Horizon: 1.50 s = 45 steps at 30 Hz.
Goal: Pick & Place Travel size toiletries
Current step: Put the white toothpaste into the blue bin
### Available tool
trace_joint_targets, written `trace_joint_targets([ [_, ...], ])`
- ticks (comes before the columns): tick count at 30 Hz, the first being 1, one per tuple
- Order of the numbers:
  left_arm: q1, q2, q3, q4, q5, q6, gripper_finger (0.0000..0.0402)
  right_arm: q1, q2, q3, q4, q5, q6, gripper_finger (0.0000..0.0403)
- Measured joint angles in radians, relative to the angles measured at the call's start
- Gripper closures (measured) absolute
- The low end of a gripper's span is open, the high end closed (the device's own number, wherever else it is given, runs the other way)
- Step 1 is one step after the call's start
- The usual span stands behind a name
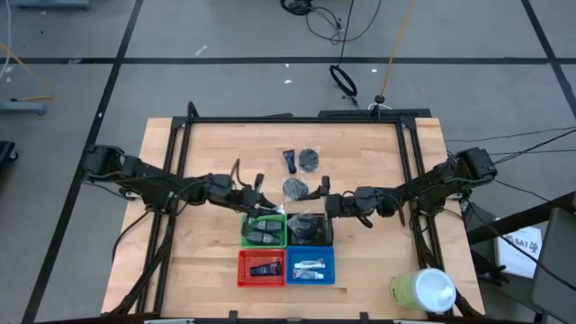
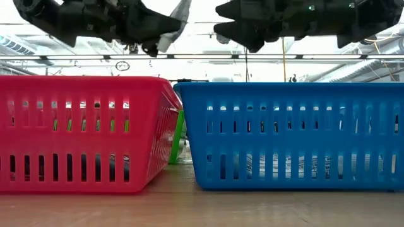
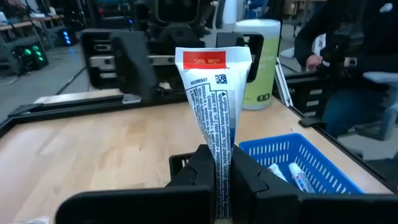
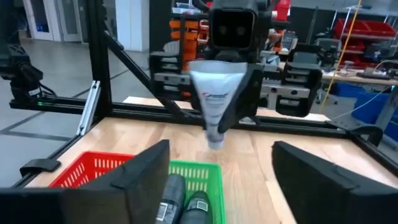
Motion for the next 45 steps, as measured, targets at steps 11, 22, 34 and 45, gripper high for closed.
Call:
trace_joint_targets([
  [11, 0.001, 0.177, 0.196, -0.044, -0.028, 0.047, 0.0397, -0.013, 0.018, 0.021, 0.026, -0.004, 0.047, 0.0109],
  [22, 0.003, 0.186, 0.239, -0.12, -0.028, 0.052, 0.0397, -0.007, 0.018, 0.021, 0.032, -0.005, 0.022, 0.0148],
  [34, 0.014, 0.186, 0.239, -0.114, -0.035, 0.044, 0.0395, -0.018, 0.018, 0.021, 0.036, -0.021, -0.012, 0.0304],
  [45, 0.017, 0.185, 0.238, -0.097, -0.091, -0.072, 0.0303, -0.029, 0.017, 0.021, 0.039, -0.05, -0.03, 0.038],
])
